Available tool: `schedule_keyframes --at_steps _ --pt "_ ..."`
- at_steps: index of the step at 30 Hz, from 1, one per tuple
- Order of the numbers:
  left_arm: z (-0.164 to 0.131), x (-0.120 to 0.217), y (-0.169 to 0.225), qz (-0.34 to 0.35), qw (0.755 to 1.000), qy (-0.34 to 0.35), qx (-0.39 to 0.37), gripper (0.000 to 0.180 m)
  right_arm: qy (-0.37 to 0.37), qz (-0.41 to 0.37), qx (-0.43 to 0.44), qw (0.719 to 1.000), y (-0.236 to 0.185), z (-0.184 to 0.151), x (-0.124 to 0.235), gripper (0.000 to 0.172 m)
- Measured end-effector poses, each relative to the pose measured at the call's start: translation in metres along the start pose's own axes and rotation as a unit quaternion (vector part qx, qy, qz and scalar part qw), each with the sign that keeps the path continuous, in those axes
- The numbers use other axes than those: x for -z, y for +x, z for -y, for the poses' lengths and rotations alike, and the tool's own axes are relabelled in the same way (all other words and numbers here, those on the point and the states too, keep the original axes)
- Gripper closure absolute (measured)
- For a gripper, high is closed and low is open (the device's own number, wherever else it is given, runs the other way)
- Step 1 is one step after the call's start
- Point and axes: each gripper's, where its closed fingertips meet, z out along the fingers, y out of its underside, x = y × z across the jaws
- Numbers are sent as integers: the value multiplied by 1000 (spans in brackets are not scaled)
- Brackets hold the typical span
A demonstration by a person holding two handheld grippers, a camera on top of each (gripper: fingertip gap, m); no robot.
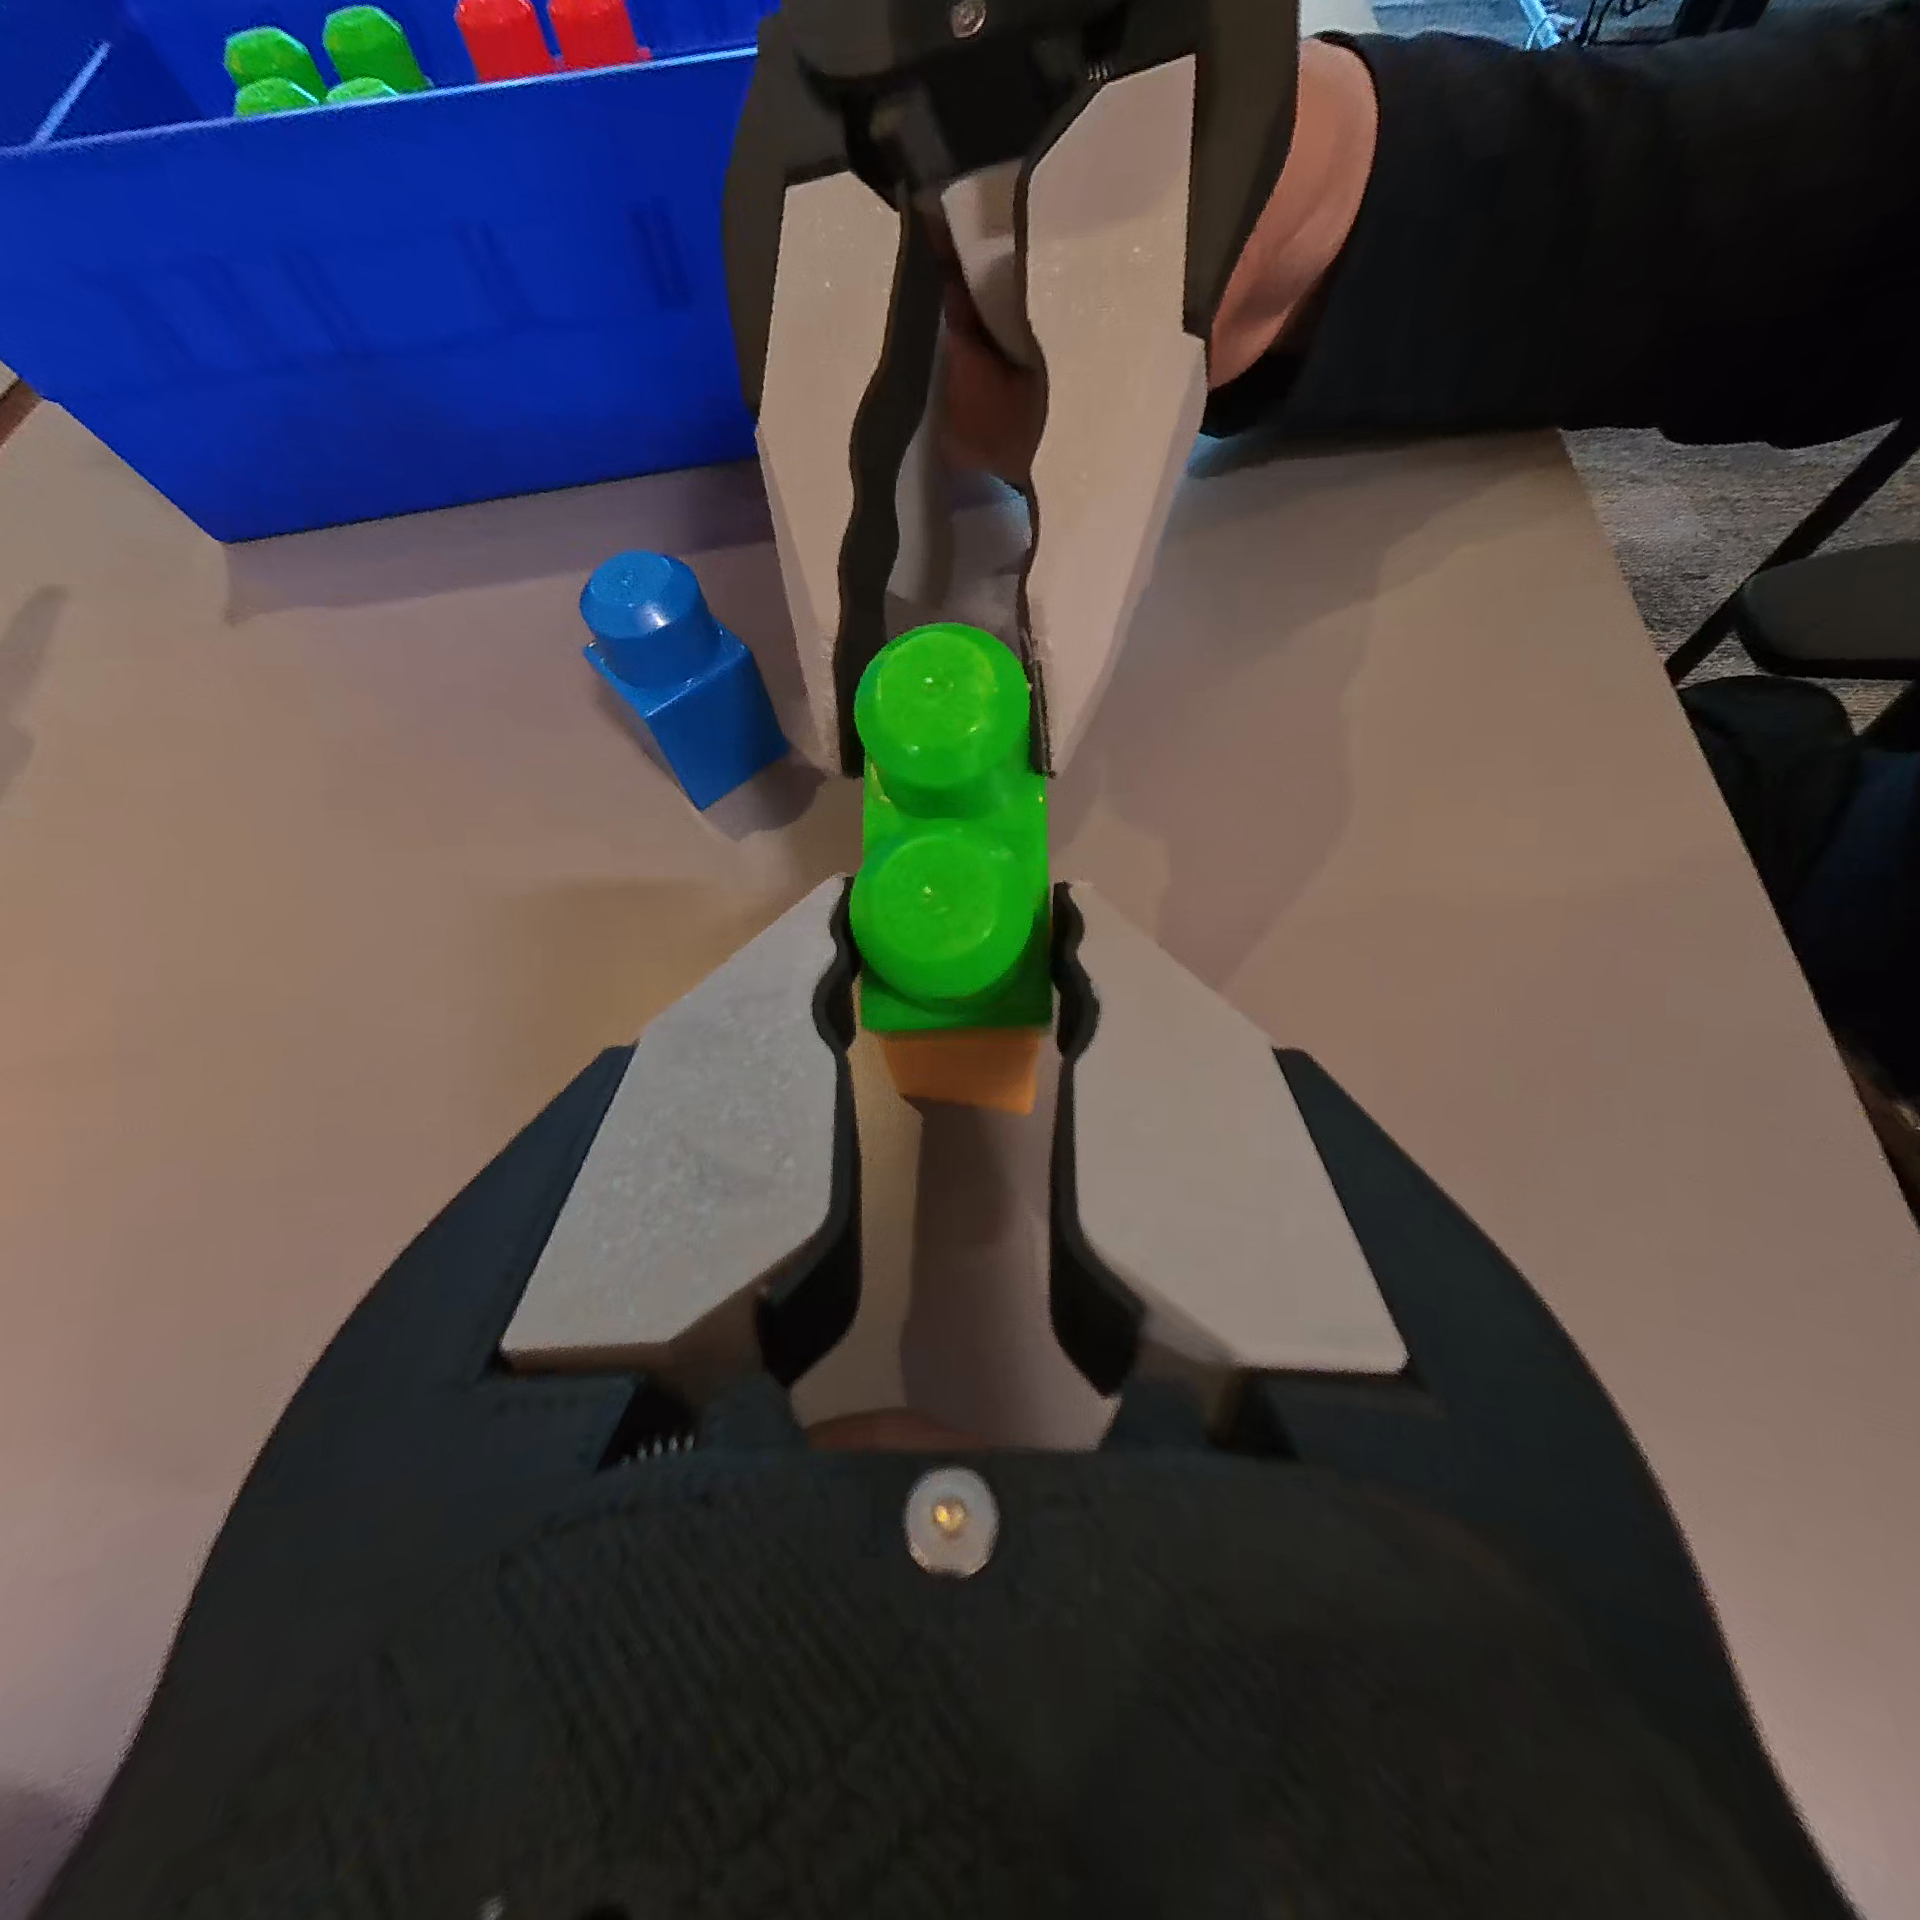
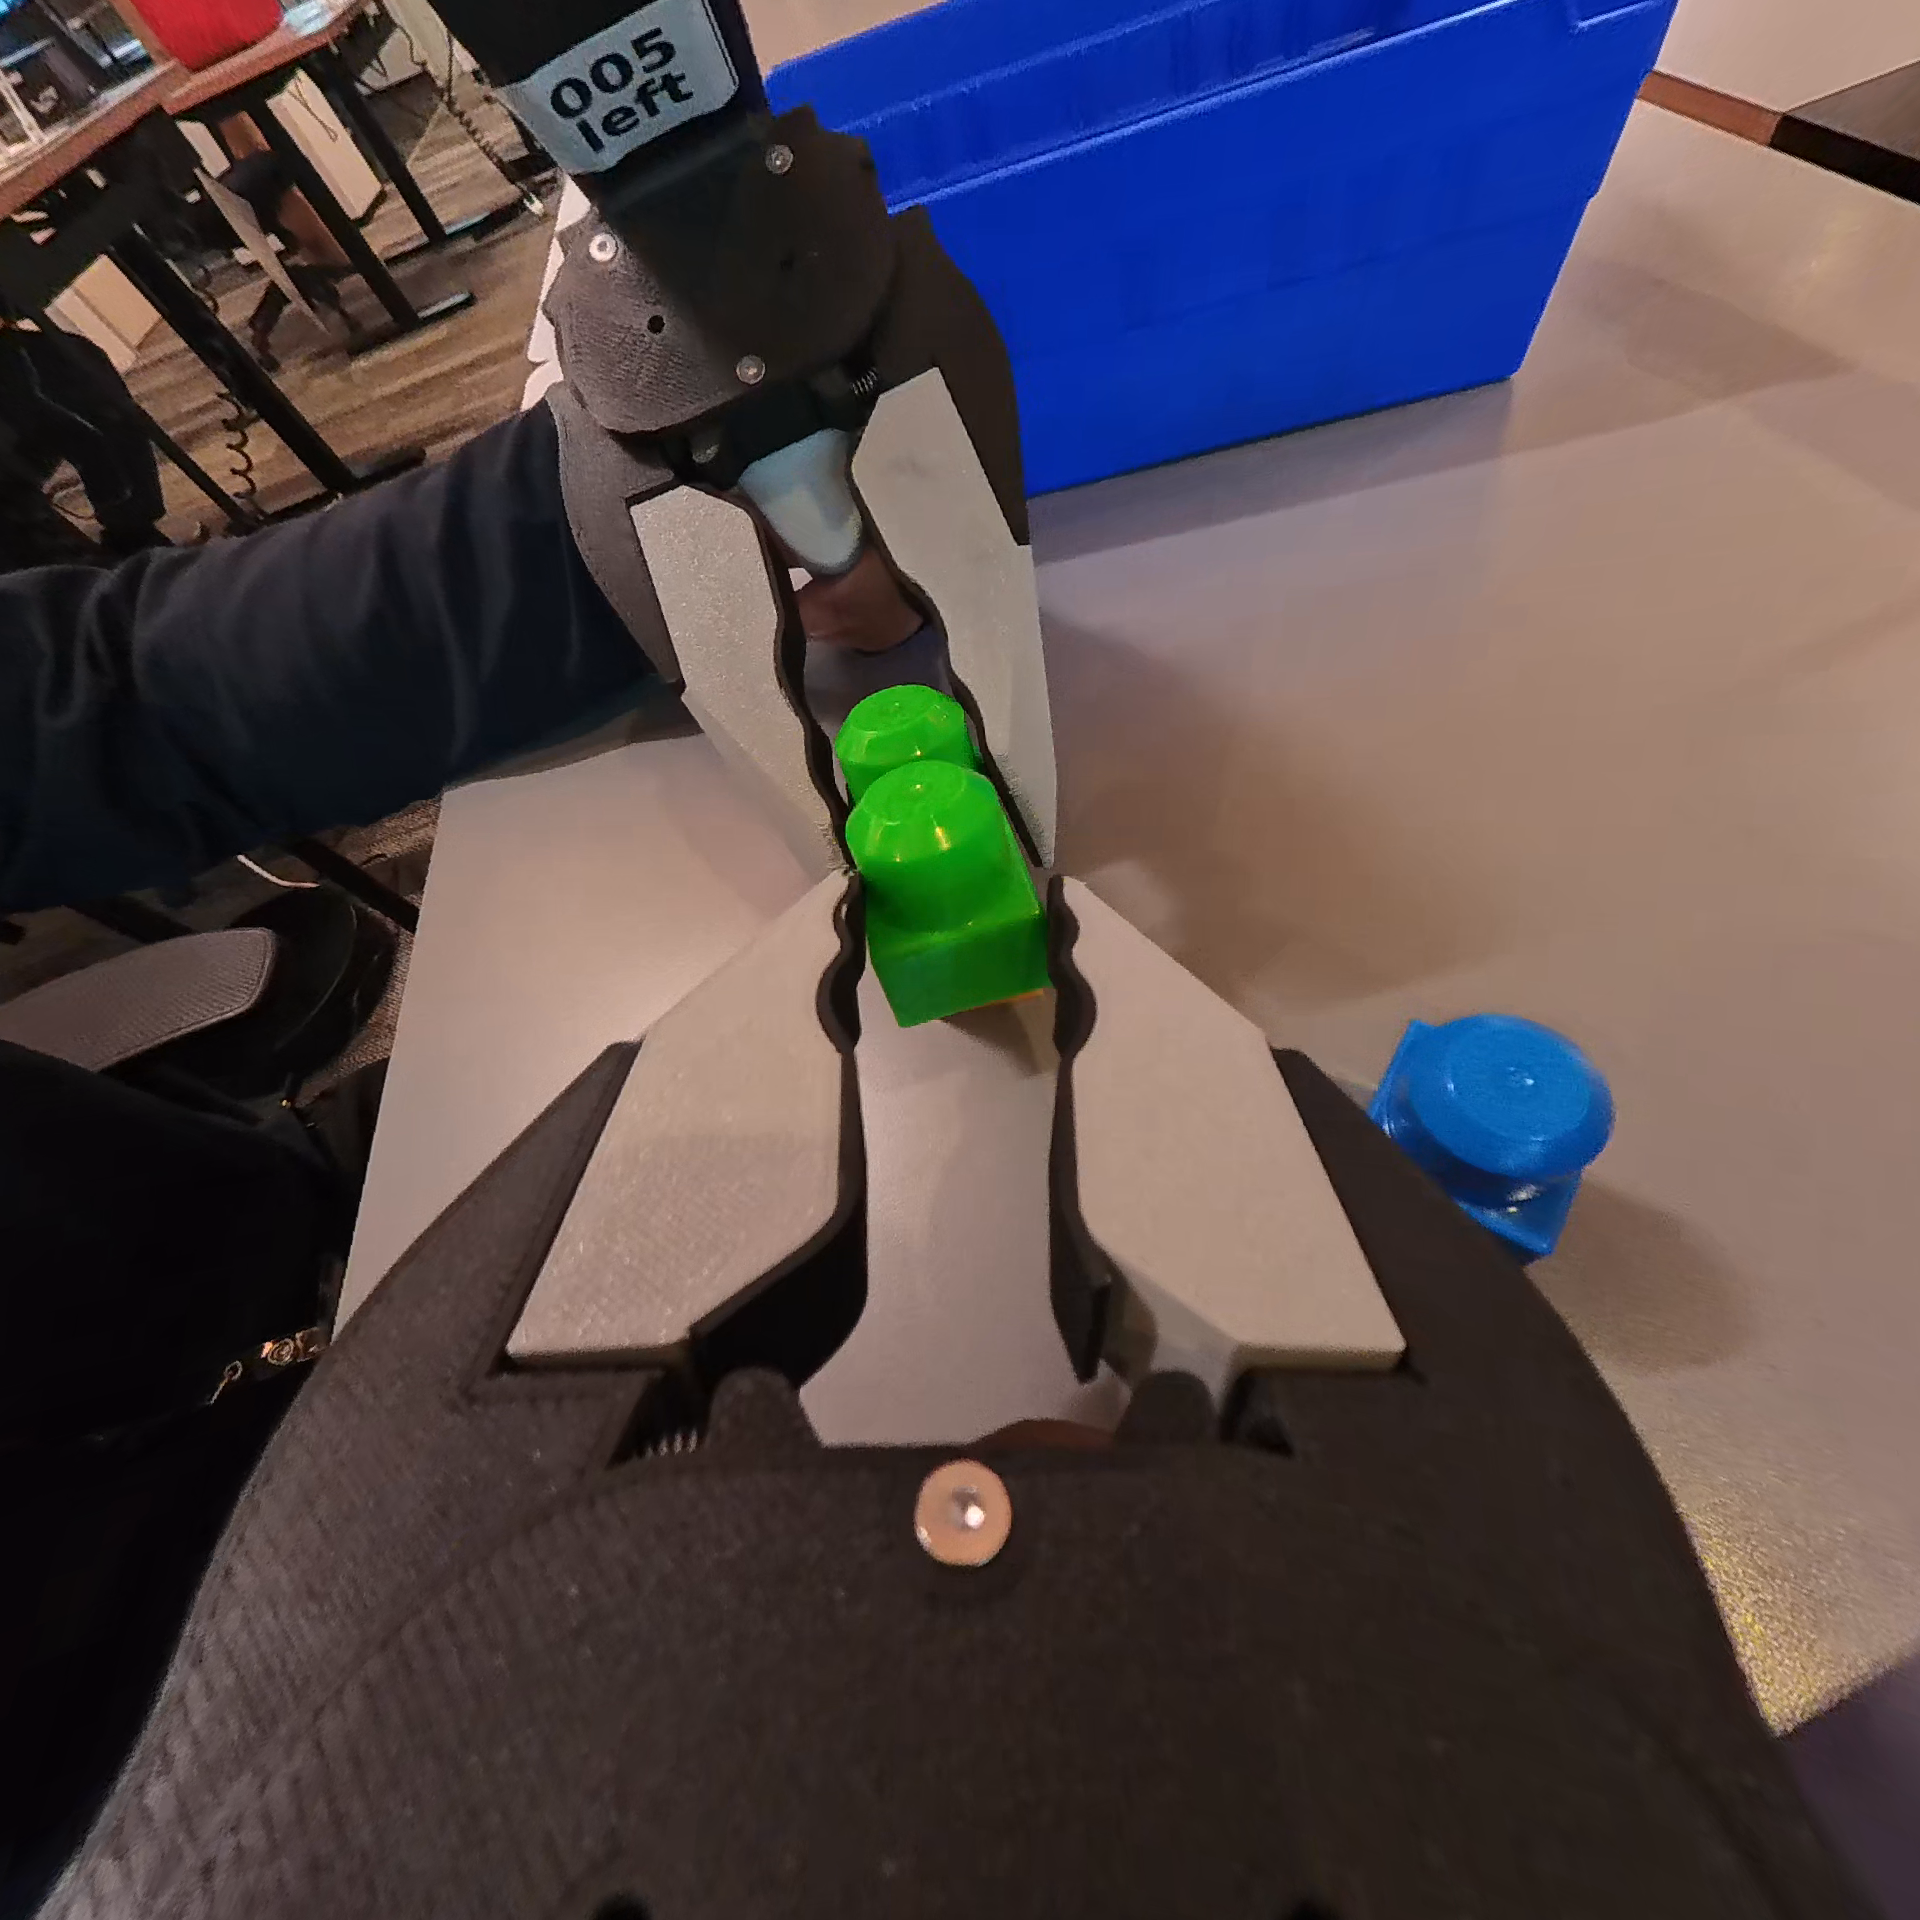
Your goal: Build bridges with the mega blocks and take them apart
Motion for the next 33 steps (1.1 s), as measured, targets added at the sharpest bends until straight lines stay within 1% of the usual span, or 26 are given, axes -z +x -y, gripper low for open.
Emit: schedule_keyframes --at_steps 3,10,16,21,30,31,33 --pt "0 1 4 -7 1000 -1 -9 146 -10 8 5 1000 -4 -3 -1 140" --pt "-2 6 5 -10 1000 0 -22 146 -12 -5 25 1000 -6 -1 -4 140" --pt "2 13 8 -15 999 8 -28 147 1 7 17 1000 -9 3 -2 140" --pt "-2 11 10 -21 1000 -2 -23 147 -7 9 17 1000 -9 0 -4 140" --pt "2 14 8 -11 999 2 -32 147 0 16 11 1000 -9 1 -2 140" --pt "2 14 9 -10 999 2 -35 147 -1 17 15 1000 -10 1 -3 139" --pt "6 14 10 -11 999 7 -40 147 6 21 25 999 -13 5 -3 130"
